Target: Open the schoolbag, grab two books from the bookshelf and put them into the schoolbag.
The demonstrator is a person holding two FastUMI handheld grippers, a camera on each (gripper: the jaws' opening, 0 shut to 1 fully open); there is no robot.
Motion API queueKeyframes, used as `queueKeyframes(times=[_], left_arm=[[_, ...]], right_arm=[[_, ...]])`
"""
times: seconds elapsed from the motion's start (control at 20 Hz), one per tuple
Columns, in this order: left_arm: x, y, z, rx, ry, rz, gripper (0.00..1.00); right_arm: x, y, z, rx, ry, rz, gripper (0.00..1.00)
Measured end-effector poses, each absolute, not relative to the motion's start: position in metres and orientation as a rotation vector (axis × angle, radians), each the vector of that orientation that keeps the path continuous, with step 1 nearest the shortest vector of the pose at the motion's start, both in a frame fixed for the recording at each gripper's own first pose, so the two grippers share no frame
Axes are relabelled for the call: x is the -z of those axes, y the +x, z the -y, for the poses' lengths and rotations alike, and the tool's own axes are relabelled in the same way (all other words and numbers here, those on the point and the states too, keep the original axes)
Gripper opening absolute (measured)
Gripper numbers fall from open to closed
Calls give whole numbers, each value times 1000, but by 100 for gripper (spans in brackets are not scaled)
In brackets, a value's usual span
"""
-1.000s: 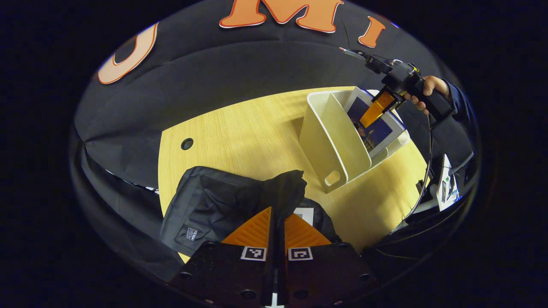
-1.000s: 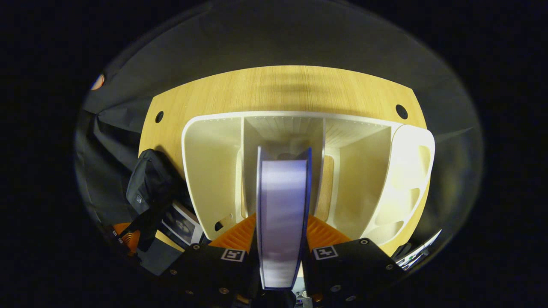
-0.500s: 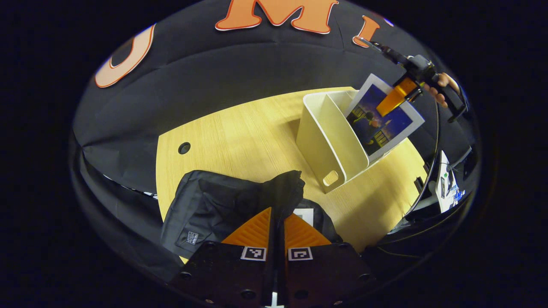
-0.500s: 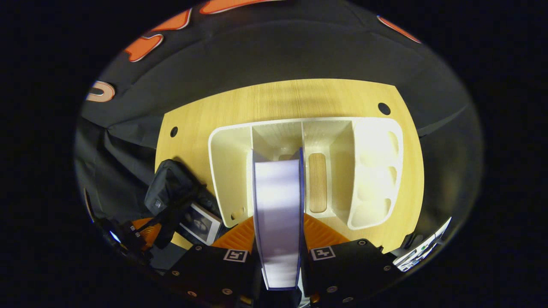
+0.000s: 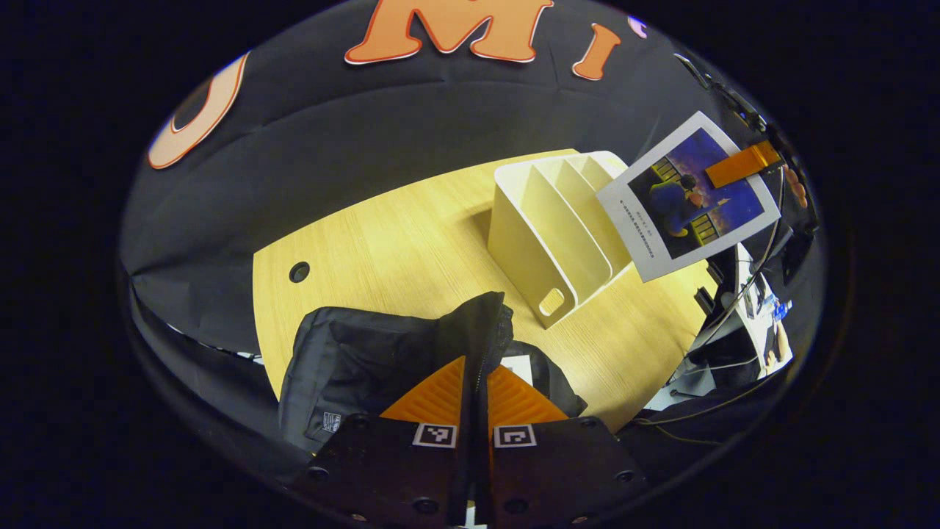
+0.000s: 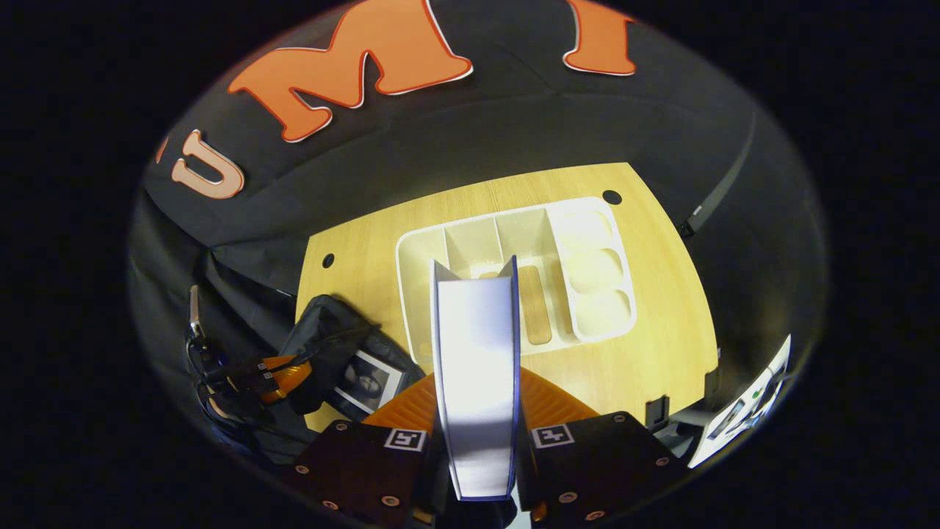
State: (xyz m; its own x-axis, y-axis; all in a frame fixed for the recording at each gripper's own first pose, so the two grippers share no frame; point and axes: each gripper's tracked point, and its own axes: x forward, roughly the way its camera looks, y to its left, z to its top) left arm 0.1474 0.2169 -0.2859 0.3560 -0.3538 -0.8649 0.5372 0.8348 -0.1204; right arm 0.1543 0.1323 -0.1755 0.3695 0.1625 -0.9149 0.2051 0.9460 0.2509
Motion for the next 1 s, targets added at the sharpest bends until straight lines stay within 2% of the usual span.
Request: queueKeyframes(times=[0.2, 0.5, 0.8, 1.0], left_arm=[[283, 150, -220, 622, 213, -1044, 4], [277, 154, -230, 679, 239, -1025, 4], [273, 149, -221, 723, 230, -1011, 4], [270, 141, -221, 731, 228, -1004, 4]], right_arm=[[182, 113, -160, 61, 489, -1161, 37], [208, 69, -223, 44, 697, -1136, 37], [254, 72, -308, -62, 896, -1113, 37], [295, 95, -345, -96, 1000, -1110, 37]])
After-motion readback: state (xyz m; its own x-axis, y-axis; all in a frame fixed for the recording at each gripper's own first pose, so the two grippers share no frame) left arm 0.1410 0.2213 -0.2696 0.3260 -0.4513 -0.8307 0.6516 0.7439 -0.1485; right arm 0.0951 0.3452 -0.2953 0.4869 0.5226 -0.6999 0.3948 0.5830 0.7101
